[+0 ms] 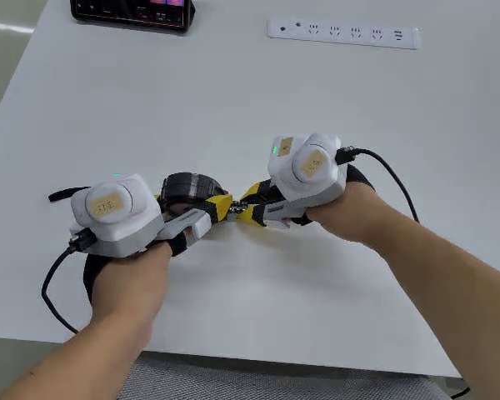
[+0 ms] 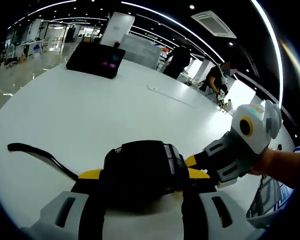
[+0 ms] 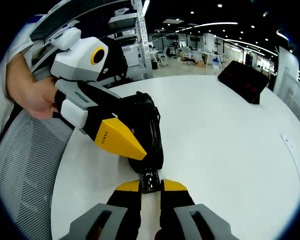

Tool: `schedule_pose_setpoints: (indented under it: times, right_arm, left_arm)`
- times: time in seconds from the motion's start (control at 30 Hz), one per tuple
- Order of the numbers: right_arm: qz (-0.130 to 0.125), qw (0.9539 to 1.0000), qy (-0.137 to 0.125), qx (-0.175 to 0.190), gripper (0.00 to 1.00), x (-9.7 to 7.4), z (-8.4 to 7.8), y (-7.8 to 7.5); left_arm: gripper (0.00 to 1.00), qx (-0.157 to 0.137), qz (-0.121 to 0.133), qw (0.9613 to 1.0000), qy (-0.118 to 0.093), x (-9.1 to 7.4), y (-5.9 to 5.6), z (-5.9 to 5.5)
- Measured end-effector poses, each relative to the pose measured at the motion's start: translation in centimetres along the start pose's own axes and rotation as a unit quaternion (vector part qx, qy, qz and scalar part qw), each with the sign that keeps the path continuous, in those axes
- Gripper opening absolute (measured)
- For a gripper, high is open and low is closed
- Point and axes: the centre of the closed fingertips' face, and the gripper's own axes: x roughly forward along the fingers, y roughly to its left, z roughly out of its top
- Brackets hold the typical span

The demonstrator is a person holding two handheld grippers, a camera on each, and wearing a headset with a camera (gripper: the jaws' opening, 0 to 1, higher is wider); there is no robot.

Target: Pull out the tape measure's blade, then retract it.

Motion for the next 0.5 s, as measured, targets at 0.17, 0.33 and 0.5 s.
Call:
schedule_pose_setpoints:
  times: [0.17,0.33,0.5]
  right_arm:
    - [-0.001,1.0000,-0.001,0.003,0.10,0.23,0.21,0.15]
    - [0.001,1.0000,0.001,0.005,0.09,0.39,0.45,0.18]
    - [-0.001,0.9999,-0.005,0.012,0.09,0.57,0.85,0.05]
  left_arm:
    - [0.57,-0.001,-0.003,1.0000,0.001,-0.02,-0.01,0.01]
    - [0.57,-0.002,-0.005,1.0000,0.000,-0.02,0.05,0.06]
    - [0.57,-0.010,-0.007,0.9999,-0.002,-0.04,0.12,0.17]
